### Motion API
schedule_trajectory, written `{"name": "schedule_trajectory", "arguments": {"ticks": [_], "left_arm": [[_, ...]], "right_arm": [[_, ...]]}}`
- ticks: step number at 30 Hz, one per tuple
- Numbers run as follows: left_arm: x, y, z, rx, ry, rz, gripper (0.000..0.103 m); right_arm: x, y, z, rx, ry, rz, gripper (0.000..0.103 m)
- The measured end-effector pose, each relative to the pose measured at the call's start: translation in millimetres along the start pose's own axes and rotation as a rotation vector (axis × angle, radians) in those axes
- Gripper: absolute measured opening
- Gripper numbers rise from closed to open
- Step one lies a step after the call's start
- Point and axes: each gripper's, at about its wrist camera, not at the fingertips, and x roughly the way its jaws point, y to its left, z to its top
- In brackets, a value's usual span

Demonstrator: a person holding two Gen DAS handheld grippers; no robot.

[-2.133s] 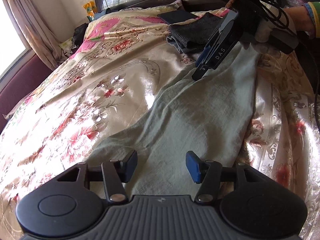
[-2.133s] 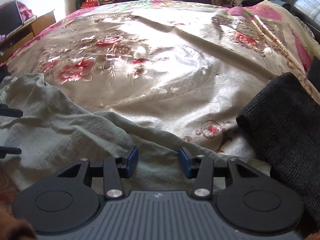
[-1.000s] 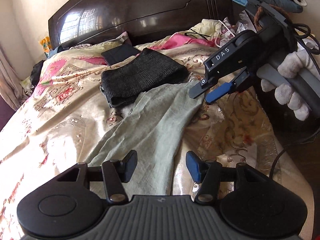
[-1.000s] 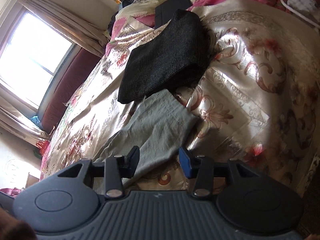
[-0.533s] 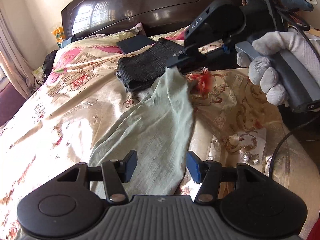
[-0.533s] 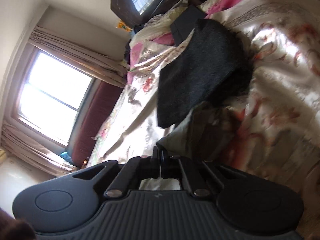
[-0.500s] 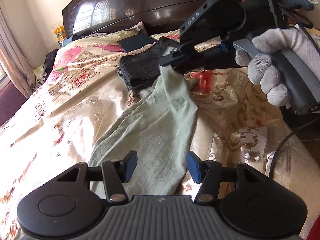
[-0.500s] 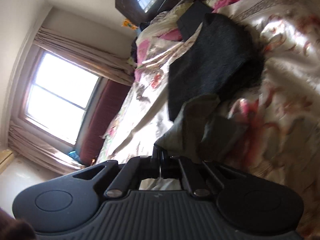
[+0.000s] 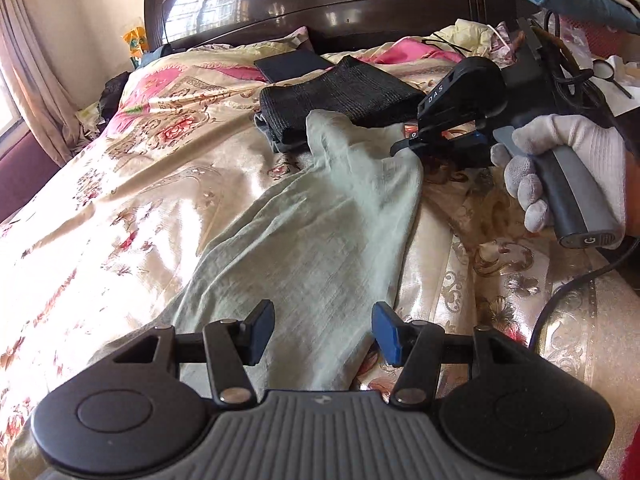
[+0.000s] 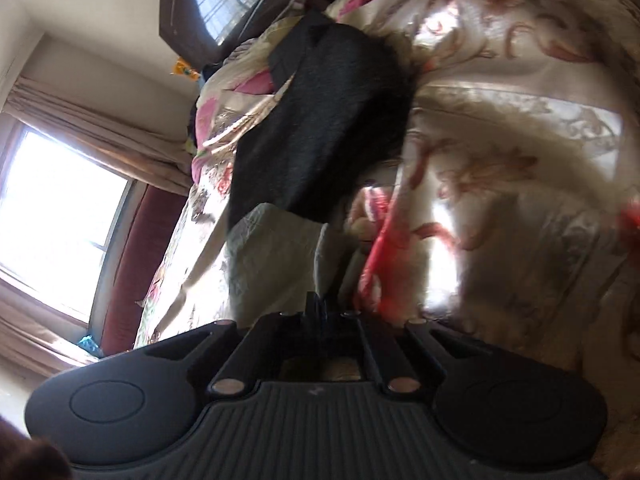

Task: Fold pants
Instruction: 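Grasp the pant leg hem with the right gripper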

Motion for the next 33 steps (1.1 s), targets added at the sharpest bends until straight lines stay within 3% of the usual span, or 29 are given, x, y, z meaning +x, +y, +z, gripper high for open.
{"name": "schedule_trajectory", "arguments": {"ticks": [12,18,22,33], "left_arm": [[-2.3,-0.6,2.1,0.006,-0.009,-0.016,0.068],[-1.8,-1.5,-1.5,-0.007,-0.012,-0.032,0.068],[-2.0,-2.3,-3.7,-0.012,-0.015,-0.035,0.068],[-2.5,12.4,-9.6,-0.064,-0.028,-0.027,0.068]], "right_arm": [[-9.1,17.3,-17.1,-0.013,-0.083,-0.169,0.003],[-9.1,11.8,-21.6,0.047,-0.056,-0.191,0.003],[-2.9,6.4,-14.3,0.156,-0.042,-0.163,0.005],[-10.8,12.9,-0.5,0.137,0.030,-0.232,0.004]]}}
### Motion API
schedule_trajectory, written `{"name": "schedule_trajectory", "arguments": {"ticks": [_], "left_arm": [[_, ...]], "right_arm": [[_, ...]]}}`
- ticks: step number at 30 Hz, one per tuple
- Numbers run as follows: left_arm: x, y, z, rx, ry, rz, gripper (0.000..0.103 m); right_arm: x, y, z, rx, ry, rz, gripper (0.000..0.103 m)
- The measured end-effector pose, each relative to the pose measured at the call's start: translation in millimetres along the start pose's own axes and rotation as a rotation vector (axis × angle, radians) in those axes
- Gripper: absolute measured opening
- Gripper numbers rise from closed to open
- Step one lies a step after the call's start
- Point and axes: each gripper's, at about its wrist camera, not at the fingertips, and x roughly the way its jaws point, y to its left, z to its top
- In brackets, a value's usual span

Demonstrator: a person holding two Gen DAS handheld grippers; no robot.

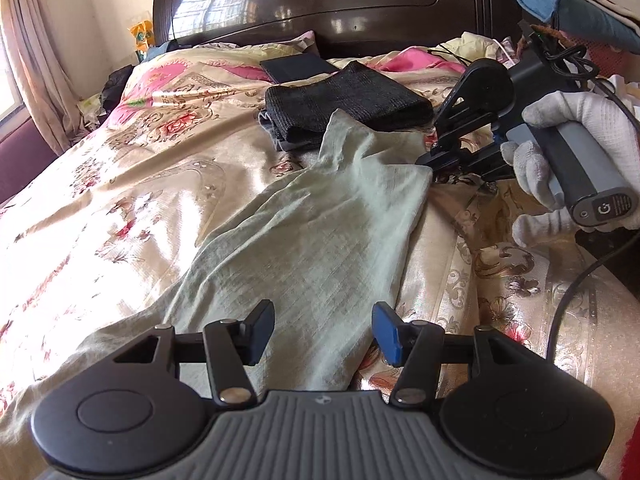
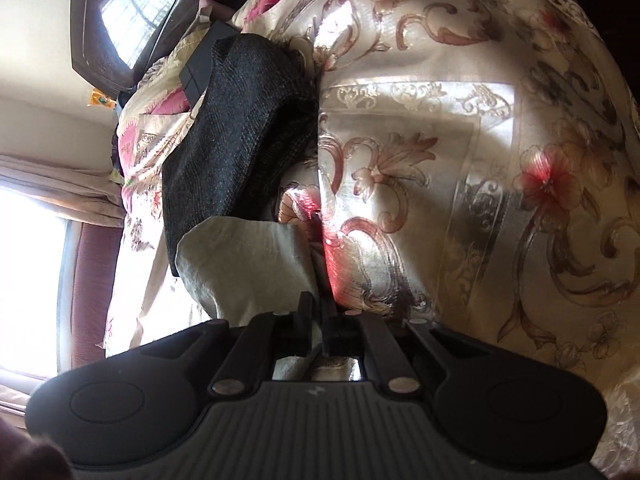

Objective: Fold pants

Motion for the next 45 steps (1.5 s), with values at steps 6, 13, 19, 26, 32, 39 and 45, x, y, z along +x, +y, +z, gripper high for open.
{"name": "schedule_trajectory", "arguments": {"ticks": [6,13,19,26,32,39,45], "left_arm": [[-1.6,7.5,-7.5,-0.025,-0.004,0.003,0.068],[-1.2,11.0,-13.0,-0.043,0.000,0.005,0.068],[3.6,15.3,-14.1,-0.073,0.010,-0.013,0.069],[-0.1,13.1,-12.6,-0.051,0.002,0.001,0.069],[4.7,6.2,-9.3,0.015,0.030,0.024,0.069],[11.8,0.5,-2.9,0.050,0.048,0.007,0.069],[12.6,-4.8,2.3,0.050,0.047,-0.003,0.069]], "right_arm": [[-6.3,16.9,11.1,-0.099,-0.020,-0.046,0.019],[2.3,30.4,10.0,-0.141,0.026,-0.049,0.055],[19.3,37.5,8.5,-0.152,0.049,-0.050,0.082],[20.1,27.3,4.7,-0.122,0.062,0.077,0.044],[34.1,-13.3,7.1,0.067,0.128,0.262,0.020],[9.0,-9.1,11.5,-0.042,0.071,0.158,0.025],[31.0,-4.2,5.9,-0.066,0.041,0.201,0.035]]}}
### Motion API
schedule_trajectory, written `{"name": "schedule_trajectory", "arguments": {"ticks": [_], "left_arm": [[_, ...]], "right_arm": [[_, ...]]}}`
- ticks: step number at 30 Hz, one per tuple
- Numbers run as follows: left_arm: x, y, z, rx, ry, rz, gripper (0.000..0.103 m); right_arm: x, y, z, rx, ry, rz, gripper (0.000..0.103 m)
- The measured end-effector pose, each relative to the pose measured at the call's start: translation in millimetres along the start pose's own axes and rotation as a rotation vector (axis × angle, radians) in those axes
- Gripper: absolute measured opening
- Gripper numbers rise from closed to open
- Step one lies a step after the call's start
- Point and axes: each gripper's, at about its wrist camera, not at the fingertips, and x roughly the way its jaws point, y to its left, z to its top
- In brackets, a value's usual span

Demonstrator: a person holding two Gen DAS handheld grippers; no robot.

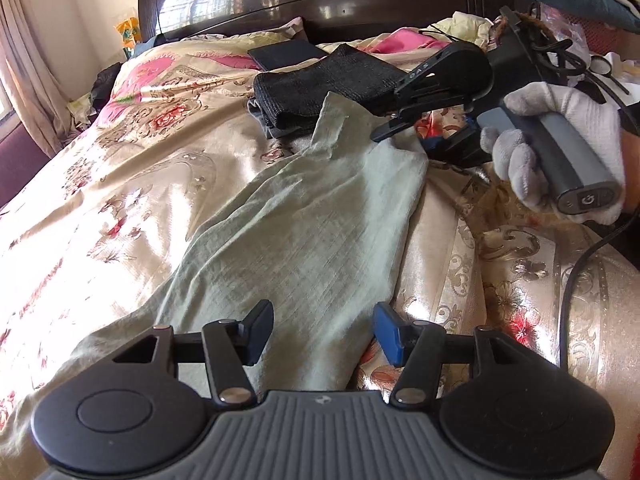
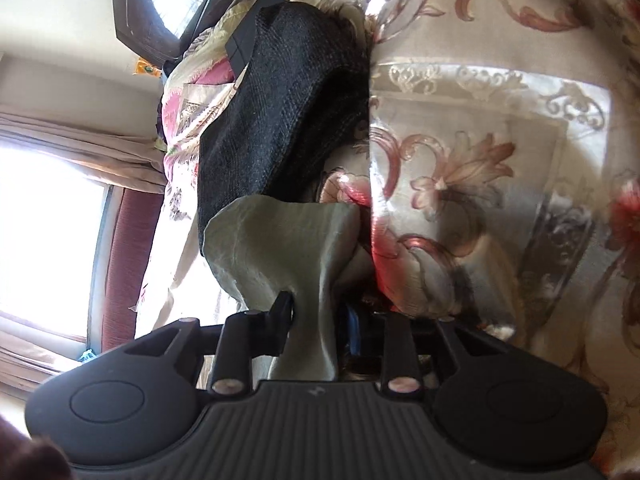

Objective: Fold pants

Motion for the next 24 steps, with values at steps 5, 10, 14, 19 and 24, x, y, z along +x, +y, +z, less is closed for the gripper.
{"name": "schedule_trajectory", "arguments": {"ticks": [5,10,14,19,24], "left_arm": [[0.7,-6.0,0.1,0.021,0.027,0.013,0.069],[1.5,-10.3,5.3,0.058,0.043,0.022,0.069],[2.4,-12.8,8.1,0.078,0.051,0.022,0.069],[4.1,-15.4,8.2,0.088,0.054,0.022,0.069],[3.5,-17.0,8.4,0.081,0.045,0.021,0.069]], "right_arm": [[-6.1,16.4,-18.1,-0.110,-0.068,0.050,0.044],[-2.6,16.7,-23.4,-0.190,-0.112,0.010,0.030],[-12.2,7.5,-18.5,-0.126,-0.097,0.011,0.027],[-25.4,-3.8,-10.4,0.050,-0.064,-0.009,0.028],[5.7,-2.4,-2.7,0.078,-0.050,0.026,0.031]]}}
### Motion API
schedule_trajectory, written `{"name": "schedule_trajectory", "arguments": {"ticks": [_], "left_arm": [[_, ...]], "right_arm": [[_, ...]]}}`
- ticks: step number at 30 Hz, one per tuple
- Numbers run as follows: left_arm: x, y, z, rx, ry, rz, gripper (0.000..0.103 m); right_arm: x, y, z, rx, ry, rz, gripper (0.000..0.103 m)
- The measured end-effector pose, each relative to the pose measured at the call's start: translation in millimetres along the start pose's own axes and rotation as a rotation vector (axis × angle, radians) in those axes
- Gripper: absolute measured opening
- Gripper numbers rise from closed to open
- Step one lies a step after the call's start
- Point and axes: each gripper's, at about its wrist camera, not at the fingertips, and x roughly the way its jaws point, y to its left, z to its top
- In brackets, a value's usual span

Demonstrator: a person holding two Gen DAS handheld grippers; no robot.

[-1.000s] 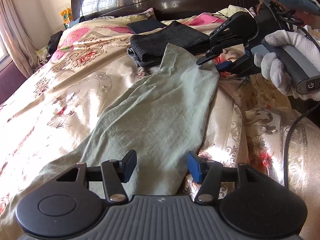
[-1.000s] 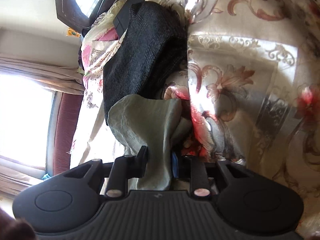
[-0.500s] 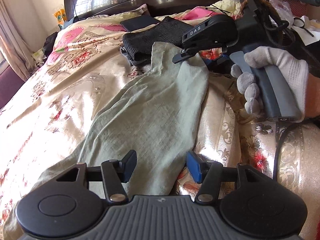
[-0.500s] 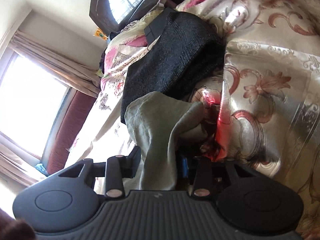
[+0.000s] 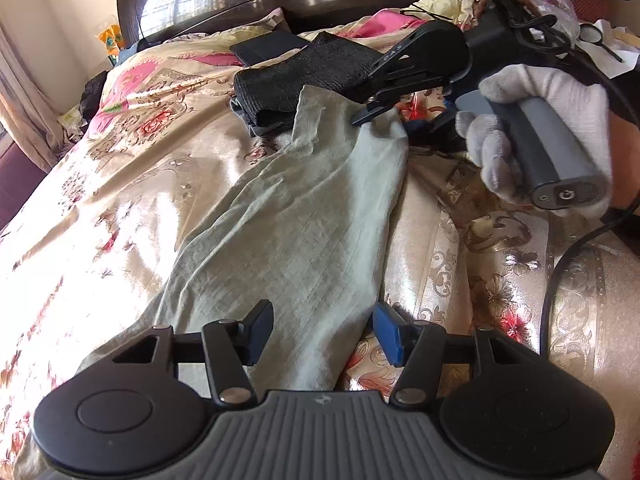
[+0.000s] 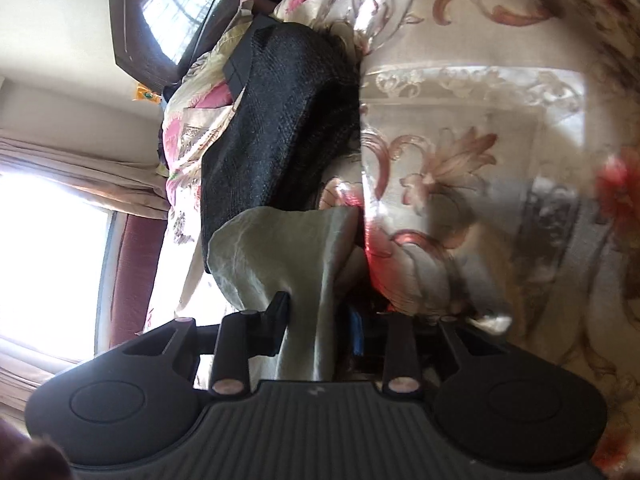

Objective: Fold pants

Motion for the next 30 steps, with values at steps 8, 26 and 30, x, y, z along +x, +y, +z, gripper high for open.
{"name": "schedule_trajectory", "arguments": {"ticks": [8,26,30], "left_arm": [[-0.7,3.1,-0.8,-0.013,-0.011,-0.001,0.069],[10.6,12.8,7.3,-0.027,-0.011,-0.010,0.069],[26.7,7.6,17.7,-0.037,-0.029,-0.070,0.069]], "right_arm": [[-4.3,-34.0,10.5,0.222,0.044,0.212,0.006],[-43.2,28.0,9.8,-0.107,-0.048,0.173,0.006],[-61.4,13.2,33.6,-0.026,-0.100,0.138,0.006]]}}
